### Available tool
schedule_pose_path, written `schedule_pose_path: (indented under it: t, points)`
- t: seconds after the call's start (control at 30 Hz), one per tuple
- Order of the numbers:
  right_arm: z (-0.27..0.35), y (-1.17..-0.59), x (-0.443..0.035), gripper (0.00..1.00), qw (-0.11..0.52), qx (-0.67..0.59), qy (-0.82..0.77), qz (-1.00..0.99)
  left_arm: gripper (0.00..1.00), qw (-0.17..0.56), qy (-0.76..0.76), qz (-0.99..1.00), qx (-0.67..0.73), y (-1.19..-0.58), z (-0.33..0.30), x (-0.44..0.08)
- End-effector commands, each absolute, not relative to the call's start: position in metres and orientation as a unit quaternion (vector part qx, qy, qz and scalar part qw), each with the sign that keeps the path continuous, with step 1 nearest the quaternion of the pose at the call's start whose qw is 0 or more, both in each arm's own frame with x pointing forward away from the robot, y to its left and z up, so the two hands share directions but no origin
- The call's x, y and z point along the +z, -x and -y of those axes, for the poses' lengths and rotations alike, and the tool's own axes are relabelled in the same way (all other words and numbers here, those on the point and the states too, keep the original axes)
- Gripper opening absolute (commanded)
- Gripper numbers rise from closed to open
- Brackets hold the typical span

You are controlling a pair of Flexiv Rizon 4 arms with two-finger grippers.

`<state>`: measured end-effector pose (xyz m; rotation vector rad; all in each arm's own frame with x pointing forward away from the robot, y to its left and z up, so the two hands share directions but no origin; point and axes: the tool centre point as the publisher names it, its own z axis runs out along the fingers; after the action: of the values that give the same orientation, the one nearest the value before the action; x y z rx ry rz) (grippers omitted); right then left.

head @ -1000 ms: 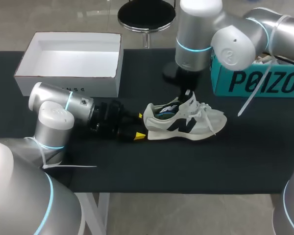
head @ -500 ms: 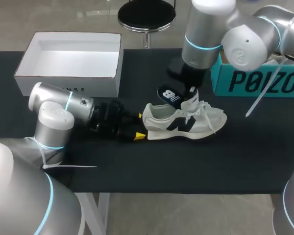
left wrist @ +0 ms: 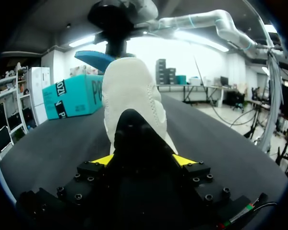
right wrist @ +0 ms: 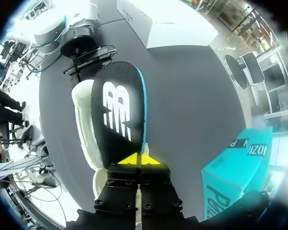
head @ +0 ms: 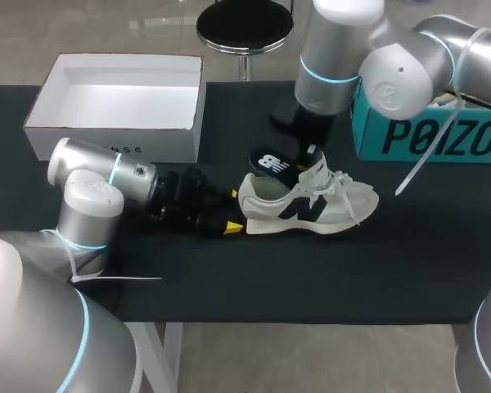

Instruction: Take the shoe out of the shoebox, open the shoe tongue, remove and reinsert the insole, then place the shoe into the shoebox

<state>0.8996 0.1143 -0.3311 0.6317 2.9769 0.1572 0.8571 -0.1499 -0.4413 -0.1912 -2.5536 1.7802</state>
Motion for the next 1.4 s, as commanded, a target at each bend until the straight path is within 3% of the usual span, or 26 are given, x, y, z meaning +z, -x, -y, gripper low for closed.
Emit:
schedule_pose_path:
  t: [0.03,1.0,1.4]
  points:
    - [-0.123,-0.907,-0.337,0.0,0.041,0.049,-0.206,-0.977,0.0,0.012,0.062,0.819,0.57,-0.857,0.151,-0.443]
    - [-0.173,-0.936,-0.328,0.0,0.058,0.109,-0.197,-0.973,0.0,0.012,0.062,0.819,0.57,-0.857,0.151,-0.443]
    - [-0.177,-0.954,-0.291,0.0,0.083,0.125,-0.207,-0.967,0.0,0.012,0.062,0.819,0.57,-0.857,0.151,-0.443]
